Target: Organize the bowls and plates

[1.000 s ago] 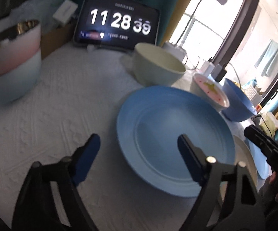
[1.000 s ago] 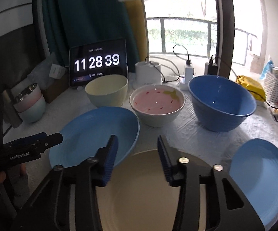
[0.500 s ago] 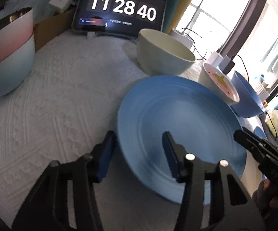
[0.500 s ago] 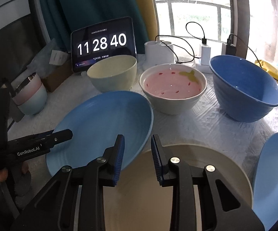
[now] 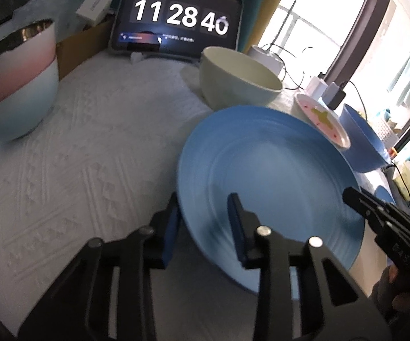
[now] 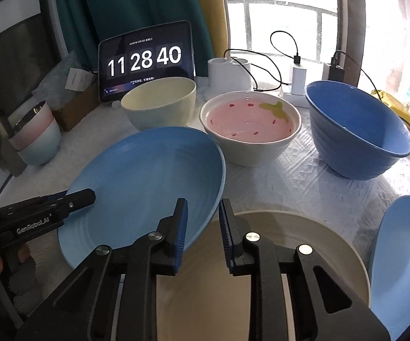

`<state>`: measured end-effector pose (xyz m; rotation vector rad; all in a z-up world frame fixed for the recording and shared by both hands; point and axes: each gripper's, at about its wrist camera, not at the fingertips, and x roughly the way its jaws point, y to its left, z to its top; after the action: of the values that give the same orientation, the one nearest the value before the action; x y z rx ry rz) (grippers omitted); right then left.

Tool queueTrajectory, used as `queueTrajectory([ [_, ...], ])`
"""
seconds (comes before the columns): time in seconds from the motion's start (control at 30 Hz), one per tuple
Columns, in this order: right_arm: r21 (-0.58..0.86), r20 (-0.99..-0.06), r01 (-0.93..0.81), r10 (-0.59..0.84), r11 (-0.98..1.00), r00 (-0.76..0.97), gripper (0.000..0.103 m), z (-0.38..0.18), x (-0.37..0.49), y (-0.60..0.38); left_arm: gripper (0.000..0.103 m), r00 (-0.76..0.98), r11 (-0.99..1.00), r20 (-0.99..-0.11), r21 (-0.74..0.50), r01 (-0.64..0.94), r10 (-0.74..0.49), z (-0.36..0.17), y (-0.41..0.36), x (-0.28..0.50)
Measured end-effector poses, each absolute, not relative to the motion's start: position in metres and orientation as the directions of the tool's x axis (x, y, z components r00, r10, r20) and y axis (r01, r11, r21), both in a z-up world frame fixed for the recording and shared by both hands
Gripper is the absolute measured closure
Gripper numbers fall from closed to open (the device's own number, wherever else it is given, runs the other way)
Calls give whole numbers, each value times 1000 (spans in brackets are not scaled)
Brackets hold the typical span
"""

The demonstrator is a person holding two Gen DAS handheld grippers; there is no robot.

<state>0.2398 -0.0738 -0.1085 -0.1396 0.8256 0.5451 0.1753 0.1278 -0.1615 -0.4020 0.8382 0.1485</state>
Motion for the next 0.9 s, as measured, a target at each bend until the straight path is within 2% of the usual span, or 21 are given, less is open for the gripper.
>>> queueTrajectory([
  [0.1, 68, -719, -505, 393, 860, 573, 83, -101, 233, -79, 69, 672, 926, -740, -267, -267, -20, -153, 117, 165],
  [0.5, 13, -695, -453, 333, 892, 637, 83, -76, 201, -104, 69, 703, 962, -708, -230, -148, -61, -128, 95, 155],
  [0.73, 29, -688, -364, 283, 931, 668, 83, -70, 192, -117, 69, 692, 981, -712, -193, -30, -119, -117, 82, 168],
  [0.9, 12, -689, -303, 228, 953, 688, 83, -66, 190, -128, 69, 666, 976, -723, -212, 37, -183, -118, 69, 180],
])
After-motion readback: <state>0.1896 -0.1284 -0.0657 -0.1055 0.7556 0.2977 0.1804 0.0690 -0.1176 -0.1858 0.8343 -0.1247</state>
